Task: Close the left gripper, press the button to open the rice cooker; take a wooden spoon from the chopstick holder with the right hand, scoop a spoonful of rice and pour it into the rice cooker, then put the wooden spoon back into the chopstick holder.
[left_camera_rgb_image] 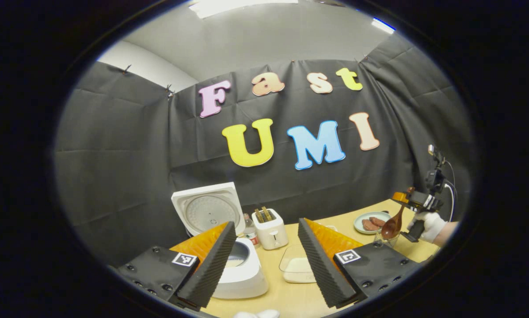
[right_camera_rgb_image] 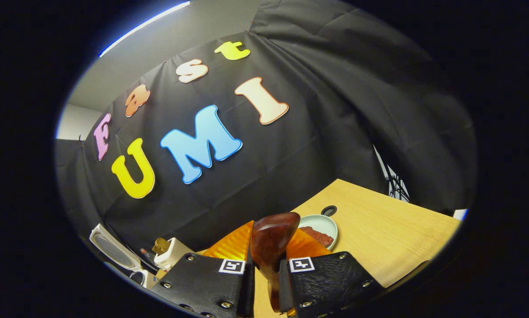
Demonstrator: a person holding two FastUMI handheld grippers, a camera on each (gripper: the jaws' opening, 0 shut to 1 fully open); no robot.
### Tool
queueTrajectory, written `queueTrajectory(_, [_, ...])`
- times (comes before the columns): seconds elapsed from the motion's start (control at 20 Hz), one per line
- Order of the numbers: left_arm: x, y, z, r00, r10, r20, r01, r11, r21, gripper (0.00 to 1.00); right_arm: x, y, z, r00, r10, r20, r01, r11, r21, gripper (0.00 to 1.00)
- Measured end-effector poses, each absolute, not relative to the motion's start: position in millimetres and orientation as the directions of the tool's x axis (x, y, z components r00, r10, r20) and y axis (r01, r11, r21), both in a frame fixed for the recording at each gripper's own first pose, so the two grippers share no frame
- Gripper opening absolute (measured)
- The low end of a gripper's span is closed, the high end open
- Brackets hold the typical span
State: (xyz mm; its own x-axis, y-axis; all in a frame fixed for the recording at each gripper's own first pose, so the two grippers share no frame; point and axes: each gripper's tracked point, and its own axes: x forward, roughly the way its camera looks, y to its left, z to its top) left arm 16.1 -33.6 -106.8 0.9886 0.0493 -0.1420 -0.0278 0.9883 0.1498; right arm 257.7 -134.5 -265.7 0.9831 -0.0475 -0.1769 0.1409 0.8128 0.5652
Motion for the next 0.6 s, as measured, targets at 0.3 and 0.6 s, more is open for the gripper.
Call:
queueTrajectory(0.3, [16, -34, -108, 0.988, 0.061, -0.145, -0.036, 0.986, 0.164, 1.00, 260, -126, -310, 0.968, -0.045, -0.248, 0.175, 0.827, 0.534, 0.22])
queueTrajectory(0.6, [19, -29, -107, 0.988, 0.061, -0.143, -0.037, 0.985, 0.170, 1.00, 255, -128, -331, 0.955, -0.065, -0.289, 0.208, 0.843, 0.495, 0.22])
